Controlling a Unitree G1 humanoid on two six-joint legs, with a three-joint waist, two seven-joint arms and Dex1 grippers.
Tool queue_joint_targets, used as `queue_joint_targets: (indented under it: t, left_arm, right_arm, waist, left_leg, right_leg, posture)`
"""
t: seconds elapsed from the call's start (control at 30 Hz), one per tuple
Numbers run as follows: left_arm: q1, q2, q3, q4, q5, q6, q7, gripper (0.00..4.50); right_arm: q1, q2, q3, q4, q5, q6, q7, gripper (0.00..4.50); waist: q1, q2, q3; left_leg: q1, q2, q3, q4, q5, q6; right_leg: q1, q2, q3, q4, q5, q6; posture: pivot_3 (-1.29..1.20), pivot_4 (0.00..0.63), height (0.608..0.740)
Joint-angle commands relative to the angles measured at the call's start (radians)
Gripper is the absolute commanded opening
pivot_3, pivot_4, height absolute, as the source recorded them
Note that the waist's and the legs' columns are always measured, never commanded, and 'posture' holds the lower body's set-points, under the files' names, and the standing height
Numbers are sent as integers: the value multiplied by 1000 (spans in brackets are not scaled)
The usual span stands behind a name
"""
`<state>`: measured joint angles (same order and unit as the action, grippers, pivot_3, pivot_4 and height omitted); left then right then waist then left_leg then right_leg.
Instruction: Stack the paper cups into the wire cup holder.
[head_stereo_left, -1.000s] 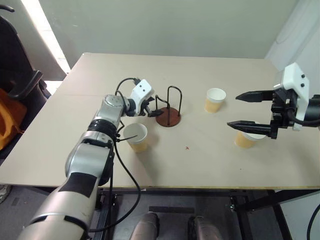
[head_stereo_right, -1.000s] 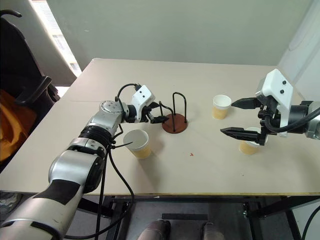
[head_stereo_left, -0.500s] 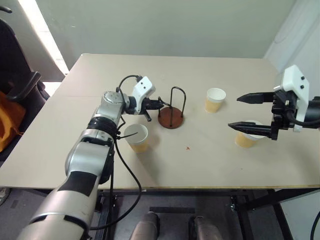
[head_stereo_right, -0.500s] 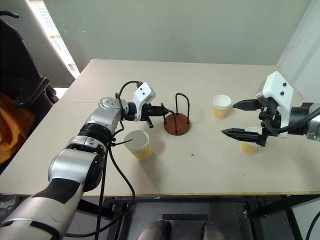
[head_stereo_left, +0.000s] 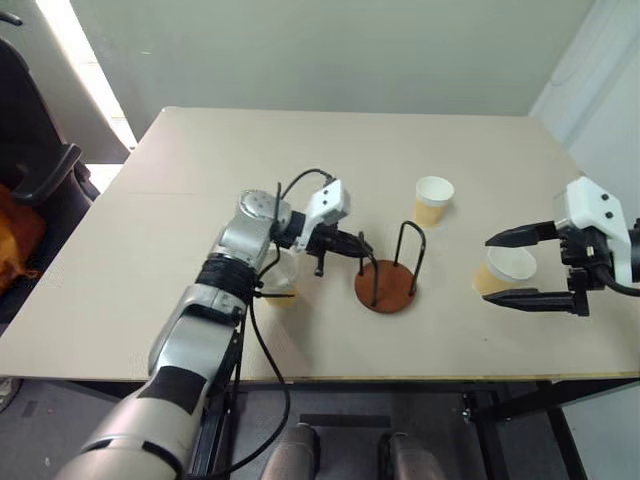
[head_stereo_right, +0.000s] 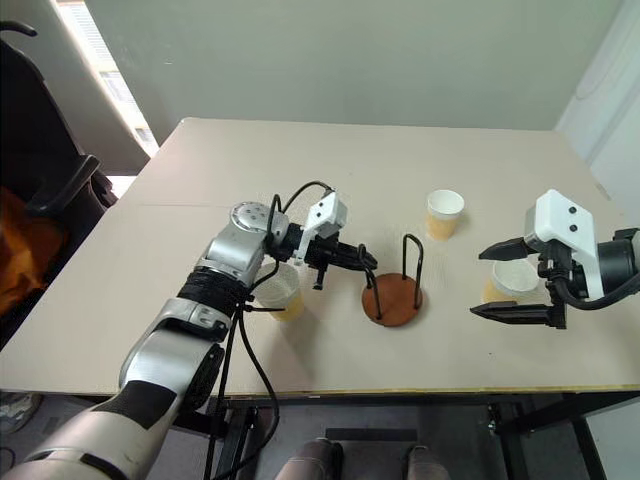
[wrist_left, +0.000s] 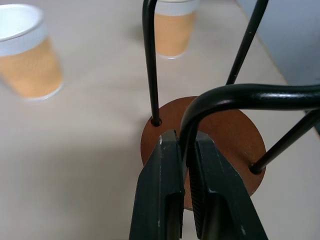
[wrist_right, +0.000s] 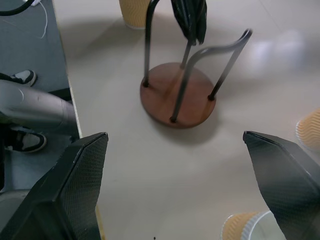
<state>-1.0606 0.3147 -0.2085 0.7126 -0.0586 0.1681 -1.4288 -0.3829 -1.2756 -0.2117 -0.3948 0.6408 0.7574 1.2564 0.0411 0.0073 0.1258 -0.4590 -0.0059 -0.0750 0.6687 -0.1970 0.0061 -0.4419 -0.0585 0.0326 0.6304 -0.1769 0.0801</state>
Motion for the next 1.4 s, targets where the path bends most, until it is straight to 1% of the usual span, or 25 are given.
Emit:
queue_joint_targets:
  t: [0.03, 0.23, 0.37, 0.53, 0.57, 0.6, 0.8, 0.83, 0.97, 1.03, 1.17, 1.3, 1.4]
  left_arm:
    - [4, -16, -7, -37, -8, -6, 20, 29]
    - [13, -21, -56, 6, 42, -103, 48, 29]
    - [4, -48, -61, 46, 51, -95, 82, 29]
    - [12, -46, -73, 27, 41, -75, 45, 1443]
    - [10, -45, -71, 26, 39, -70, 48, 1885]
    - [8, -43, -70, 23, 38, -71, 50, 2191]
    - [4, -1, -48, -22, 27, -93, 54, 4353]
    - [3, 18, -49, -40, 26, -86, 42, 4471]
    - [8, 118, -30, -173, -17, -5, -40, 4471]
    - [18, 182, 4, -274, -62, 57, -66, 4471]
    - [87, 316, 64, -479, -146, 151, -102, 4471]
    - [181, 439, 138, -719, -241, 322, -71, 4471]
    - [241, 472, 193, -878, -325, 445, -7, 4471]
  right_arm:
    - [12, -13, -10, -40, -1, 0, -9, 4500]
    - [42, -17, -16, -65, -11, 11, -31, 4500]
    - [36, -11, -5, -59, -18, 7, -43, 4500]
    - [28, 0, 4, -52, -17, 8, -54, 4500]
    - [27, 2, 7, -47, -19, 5, -55, 4500]
    - [27, 3, 9, -42, -22, 3, -56, 4500]
    - [28, -13, 36, 3, -70, -24, -57, 4500]
    - [27, -20, 45, 22, -92, -32, -59, 4500]
    - [12, -30, 105, 124, -212, -84, -97, 4500]
    - [11, -25, 128, 161, -242, -104, -91, 4500]
    - [-14, 2, 172, 224, -304, -142, -107, 4500]
    - [-40, 38, 225, 307, -389, -194, -139, 4500]
    - [-54, 70, 247, 345, -421, -217, -143, 4500]
  waist:
    - [0, 0, 0]
    - [-1, 0, 0]
    - [0, 1, -1]
    - [0, 1, -1]
    - [0, 1, -1]
    - [0, 1, -1]
    - [0, 1, -1]
    - [0, 1, -1]
    - [-2, 1, -1]
    - [-4, 1, -1]
    - [-9, 2, -1]
    - [-13, 2, -1]
    - [-12, 2, -1]
  left_leg:
    - [1, 0, 0, 0, -2, 4]
    - [6, 1, 0, 0, -2, 4]
    - [6, 1, 0, 0, -3, 5]
    - [6, 1, 0, 0, -3, 5]
    - [6, 1, 0, 0, -3, 5]
    - [6, 1, 0, 0, -3, 5]
    - [6, 1, 0, 0, -3, 5]
    - [6, 1, 0, 0, -3, 5]
    - [6, 1, 0, 0, -3, 5]
    - [6, 1, 0, 0, -3, 6]
    - [6, 1, 0, -1, -4, 6]
    - [6, 2, 0, -1, -4, 6]
    - [6, 2, -1, -1, -4, 6]
  right_leg:
    - [1, 0, 0, 0, 0, 0]
    - [6, 0, 0, 0, 0, 0]
    - [7, 0, 0, -2, 0, 0]
    - [7, 0, 0, -2, 0, 0]
    - [7, 0, 0, -2, 0, 0]
    - [7, 0, 0, -2, 0, 0]
    - [7, 0, 0, -2, 0, 0]
    - [7, 0, 0, -2, 0, 0]
    - [7, 0, 0, -3, 0, 0]
    - [7, 0, 0, -3, 0, 0]
    - [6, 0, 0, -3, 0, -1]
    - [6, 0, 0, -3, 0, -1]
    - [6, 0, 0, -3, 0, -2]
  posture:
    - [0, 150, 740]
    - [0, 150, 740]
    - [0, 150, 740]
    - [0, 150, 740]
    - [0, 150, 740]
    - [0, 150, 740]
    - [0, 150, 740]
    - [0, 150, 740]
    - [0, 150, 740]
    - [0, 150, 740]
    - [0, 150, 740]
    - [0, 150, 740]
    - [0, 150, 740]
